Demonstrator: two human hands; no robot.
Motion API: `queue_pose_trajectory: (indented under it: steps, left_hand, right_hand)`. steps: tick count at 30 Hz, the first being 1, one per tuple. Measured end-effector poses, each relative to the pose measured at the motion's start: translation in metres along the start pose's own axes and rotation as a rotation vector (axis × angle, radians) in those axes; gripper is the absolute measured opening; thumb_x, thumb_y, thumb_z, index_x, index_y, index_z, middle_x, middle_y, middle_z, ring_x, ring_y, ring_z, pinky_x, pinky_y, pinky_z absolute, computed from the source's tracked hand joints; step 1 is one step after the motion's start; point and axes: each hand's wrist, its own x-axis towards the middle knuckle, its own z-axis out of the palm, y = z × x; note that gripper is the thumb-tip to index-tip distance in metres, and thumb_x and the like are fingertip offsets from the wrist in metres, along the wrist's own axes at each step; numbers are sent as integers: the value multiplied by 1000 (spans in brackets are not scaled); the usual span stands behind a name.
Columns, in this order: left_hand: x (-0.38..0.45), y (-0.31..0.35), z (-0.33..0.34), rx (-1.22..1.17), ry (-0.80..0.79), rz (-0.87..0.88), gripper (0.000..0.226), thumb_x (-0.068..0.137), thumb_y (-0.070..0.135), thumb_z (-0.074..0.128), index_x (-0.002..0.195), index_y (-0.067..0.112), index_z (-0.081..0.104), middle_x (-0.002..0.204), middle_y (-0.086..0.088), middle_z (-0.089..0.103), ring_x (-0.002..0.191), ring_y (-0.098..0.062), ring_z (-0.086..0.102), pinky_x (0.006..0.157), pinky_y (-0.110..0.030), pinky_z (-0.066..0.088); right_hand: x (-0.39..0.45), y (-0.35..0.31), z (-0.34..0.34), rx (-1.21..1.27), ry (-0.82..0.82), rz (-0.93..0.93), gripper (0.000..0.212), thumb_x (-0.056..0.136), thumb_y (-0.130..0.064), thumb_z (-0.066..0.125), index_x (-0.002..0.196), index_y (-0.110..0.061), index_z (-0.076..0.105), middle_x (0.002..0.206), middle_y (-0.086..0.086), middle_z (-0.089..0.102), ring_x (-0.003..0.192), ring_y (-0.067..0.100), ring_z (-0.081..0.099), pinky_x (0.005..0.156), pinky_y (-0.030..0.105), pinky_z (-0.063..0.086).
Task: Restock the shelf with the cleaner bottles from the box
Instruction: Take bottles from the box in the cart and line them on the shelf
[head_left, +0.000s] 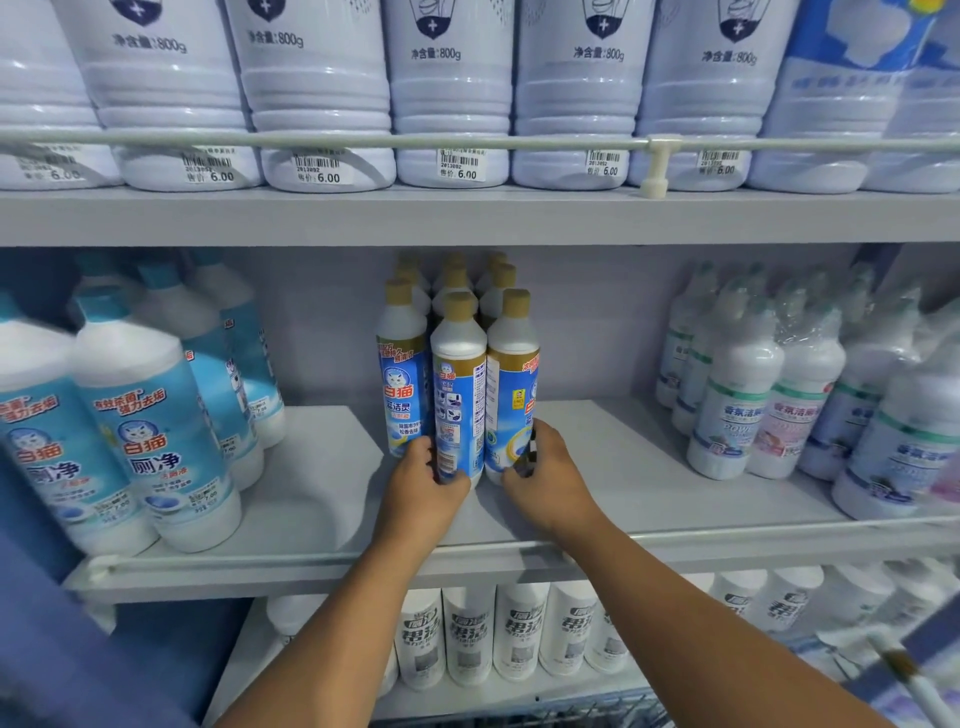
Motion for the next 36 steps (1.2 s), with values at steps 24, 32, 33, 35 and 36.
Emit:
queue_pose_trajectory:
  steps: [24, 32, 33, 35, 36]
  left_hand:
    - [-1, 2, -1, 59, 80, 58, 40, 75, 29, 81, 109, 27, 60, 105, 4, 65, 81, -6, 64, 63, -23, 52]
    - [-4, 12, 1, 192, 132, 2, 45, 77, 45, 80, 105, 25, 51, 111, 4, 68, 92, -19, 68, 68, -33, 55]
    - [-4, 16, 1, 275, 141, 8, 48, 78, 49, 78, 108, 23, 51, 113, 3, 68, 95, -20, 68, 67, -31, 52]
    - [-3, 23, -1, 440, 157, 9, 55, 79, 55, 74, 113, 19, 51, 117, 0, 66, 100, -22, 67, 65, -29, 46]
    - [-1, 27, -1, 493, 160, 1, 57, 80, 58, 73, 115, 19, 51, 118, -1, 66, 102, -23, 67, 66, -30, 47]
  right_hand:
    - [11, 16, 3, -101, 47, 58, 49, 94, -31, 68, 139, -21, 48, 134, -1, 58, 107, 12, 60, 85, 22, 48]
    - [14, 8, 4, -141, 38, 84, 51, 93, -37, 68, 137, -20, 49, 130, -3, 63, 95, 5, 56, 79, 21, 45]
    - [14, 6, 4, -155, 38, 84, 50, 93, -38, 68, 136, -19, 50, 129, -3, 63, 95, 5, 55, 79, 21, 45]
    - [16, 5, 6, -184, 46, 77, 47, 94, -37, 67, 134, -18, 51, 128, -2, 64, 95, 7, 56, 80, 21, 45]
    - [18, 5, 7, -192, 51, 75, 45, 95, -36, 66, 133, -18, 51, 128, -1, 64, 95, 8, 56, 80, 22, 45]
